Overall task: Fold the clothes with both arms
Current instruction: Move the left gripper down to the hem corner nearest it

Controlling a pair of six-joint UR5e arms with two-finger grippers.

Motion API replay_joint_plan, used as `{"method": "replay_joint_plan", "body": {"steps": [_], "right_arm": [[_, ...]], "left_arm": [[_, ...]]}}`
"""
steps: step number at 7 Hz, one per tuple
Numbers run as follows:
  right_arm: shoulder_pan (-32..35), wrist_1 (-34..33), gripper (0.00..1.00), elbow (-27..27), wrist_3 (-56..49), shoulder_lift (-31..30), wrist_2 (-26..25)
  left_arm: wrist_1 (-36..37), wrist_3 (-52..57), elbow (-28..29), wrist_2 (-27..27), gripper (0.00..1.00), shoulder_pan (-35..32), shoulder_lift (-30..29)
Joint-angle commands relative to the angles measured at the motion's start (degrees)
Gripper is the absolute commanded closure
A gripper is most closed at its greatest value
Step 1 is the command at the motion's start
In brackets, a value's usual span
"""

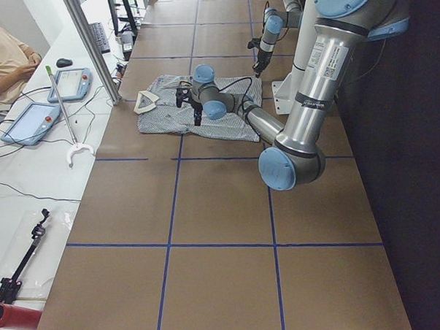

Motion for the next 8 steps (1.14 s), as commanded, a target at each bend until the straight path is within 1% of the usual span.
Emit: {"method": "replay_joint_plan", "body": {"steps": [1,2,3,4,5,8], "right_arm": [[0.16,0.00,1.00,0.70,-0.34,-0.28,0.18],[0.16,0.00,1.00,0.70,-0.34,-0.28,0.18],[0.16,0.00,1.00,0.61,-0.43,-0.37,0.18],[0.16,0.00,1.00,0.53,-0.43,-0.37,0.18],[0.16,0.00,1.00,0.52,-0.43,-0.37,0.09],[0.07,0.00,1.00,0.44,-0.43,-0.37,0.09]], "left_arm": [[0.41,-7.30,-8.48,5.86,0.04,8.45,7.48],[0.41,-8.72,-13.65,5.96,0.05,11.10,13.52],[0.32,-13.43,-15.87,8.83,0.06,16.26,16.89],[0.41,-17.48,-15.90,12.78,0.10,21.71,17.62],[0.50,-17.78,-15.81,13.78,0.11,23.33,19.28],[0.58,-17.79,-14.76,13.79,0.15,24.23,19.56]]}}
